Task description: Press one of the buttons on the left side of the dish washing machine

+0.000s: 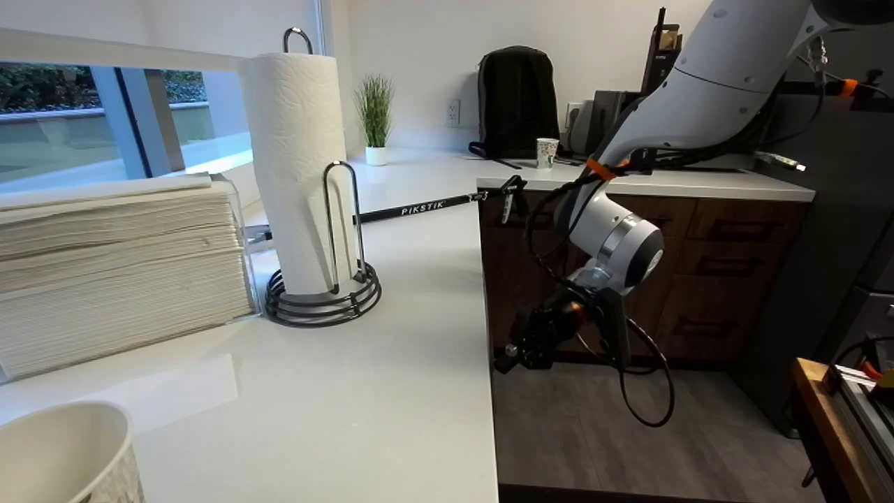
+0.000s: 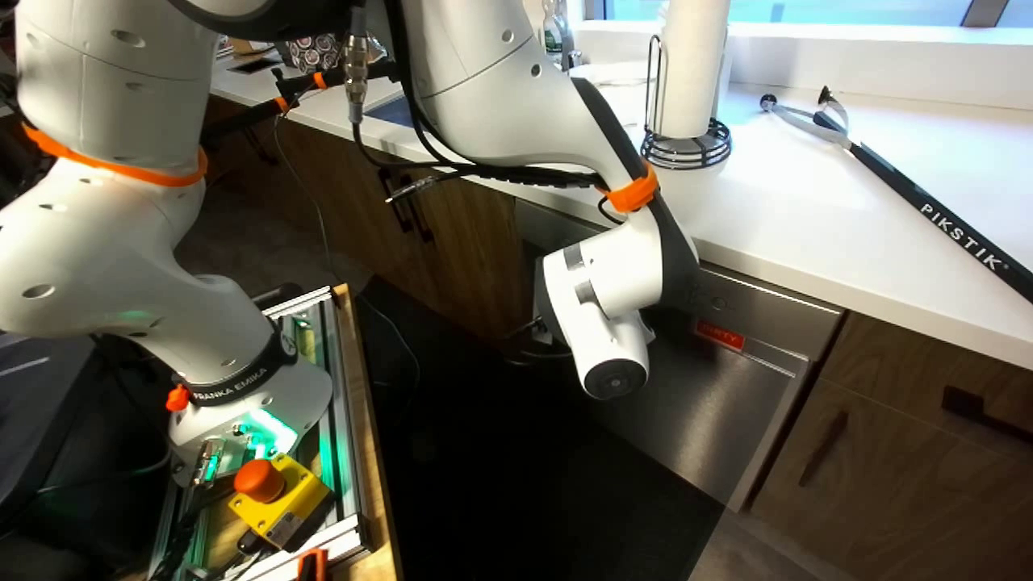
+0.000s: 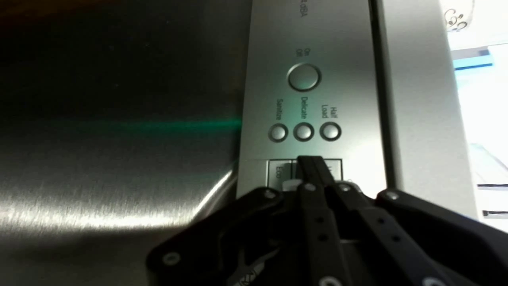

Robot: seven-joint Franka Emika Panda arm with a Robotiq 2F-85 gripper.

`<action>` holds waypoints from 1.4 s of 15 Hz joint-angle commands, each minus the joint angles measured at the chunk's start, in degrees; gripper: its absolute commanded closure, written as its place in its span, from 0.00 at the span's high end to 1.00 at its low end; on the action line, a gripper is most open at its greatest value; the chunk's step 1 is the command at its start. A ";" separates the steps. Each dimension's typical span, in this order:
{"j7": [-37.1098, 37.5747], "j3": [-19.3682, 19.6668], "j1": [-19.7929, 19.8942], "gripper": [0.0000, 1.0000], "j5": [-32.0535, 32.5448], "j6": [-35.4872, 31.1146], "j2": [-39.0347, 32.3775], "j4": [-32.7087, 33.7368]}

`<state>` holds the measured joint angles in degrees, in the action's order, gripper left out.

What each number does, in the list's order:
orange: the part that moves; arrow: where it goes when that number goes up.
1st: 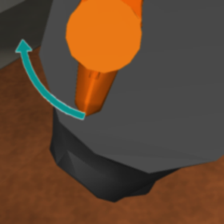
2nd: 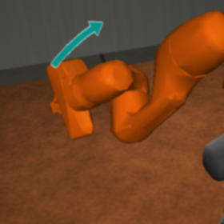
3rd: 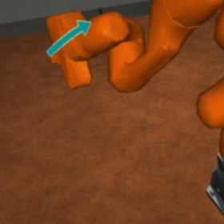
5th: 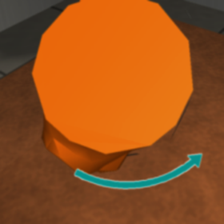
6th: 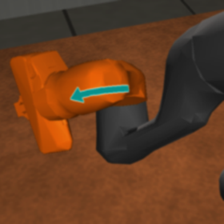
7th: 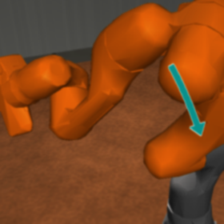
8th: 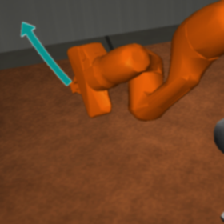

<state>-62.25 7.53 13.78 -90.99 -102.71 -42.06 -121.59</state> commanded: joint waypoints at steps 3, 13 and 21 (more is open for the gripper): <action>-0.56 0.56 -1.73 0.00 -2.06 -0.19 -2.44 1.37; -2.51 0.57 -1.55 0.00 -3.39 0.67 -2.22 0.87; -3.52 1.01 -1.07 0.00 -3.03 1.69 -0.64 -0.55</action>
<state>-65.39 7.70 13.07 -91.95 -102.56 -43.49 -121.54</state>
